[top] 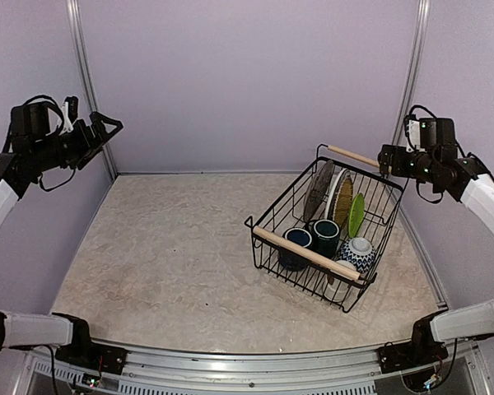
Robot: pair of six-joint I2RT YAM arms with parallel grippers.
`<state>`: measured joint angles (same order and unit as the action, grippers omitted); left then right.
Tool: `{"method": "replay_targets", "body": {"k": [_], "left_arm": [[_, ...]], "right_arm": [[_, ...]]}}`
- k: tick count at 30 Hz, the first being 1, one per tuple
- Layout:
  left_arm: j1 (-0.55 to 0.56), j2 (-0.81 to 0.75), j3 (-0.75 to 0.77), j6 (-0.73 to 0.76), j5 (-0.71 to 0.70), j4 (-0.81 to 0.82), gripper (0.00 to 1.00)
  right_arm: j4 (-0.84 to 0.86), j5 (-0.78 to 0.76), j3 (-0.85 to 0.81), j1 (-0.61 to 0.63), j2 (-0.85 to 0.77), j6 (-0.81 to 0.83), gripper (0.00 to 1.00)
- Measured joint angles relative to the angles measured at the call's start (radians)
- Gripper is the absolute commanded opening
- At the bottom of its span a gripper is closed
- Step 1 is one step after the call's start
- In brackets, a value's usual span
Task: Unload the mixed dishes from the dish rack
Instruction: Grab the plate from the dish rack.
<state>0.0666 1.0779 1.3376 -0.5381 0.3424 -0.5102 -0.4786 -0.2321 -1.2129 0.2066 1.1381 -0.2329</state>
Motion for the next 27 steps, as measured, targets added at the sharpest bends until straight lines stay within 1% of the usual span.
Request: {"method": "replay_targets", "body": {"k": [6, 11, 17, 21, 27], "left_arm": [[0.094, 0.043, 0.0, 0.016, -0.031, -0.05, 0.99], [0.186, 0.089, 0.002, 0.043, -0.083, -0.092, 0.99], [0.314, 0.199, 0.04, 0.081, -0.157, -0.149, 0.99], [0.385, 0.277, 0.076, 0.098, -0.201, -0.173, 0.99], [0.447, 0.343, 0.116, 0.102, -0.247, -0.181, 0.99]], "right_arm": [[-0.011, 0.039, -0.006, 0.013, 0.128, -0.061, 1.0], [0.002, 0.117, -0.007, 0.026, 0.208, -0.126, 1.0], [0.023, 0.211, -0.037, 0.063, 0.284, -0.136, 1.0], [0.029, 0.225, -0.084, 0.116, 0.329, -0.14, 1.0], [0.04, 0.2, -0.158, 0.188, 0.369, -0.167, 1.0]]}}
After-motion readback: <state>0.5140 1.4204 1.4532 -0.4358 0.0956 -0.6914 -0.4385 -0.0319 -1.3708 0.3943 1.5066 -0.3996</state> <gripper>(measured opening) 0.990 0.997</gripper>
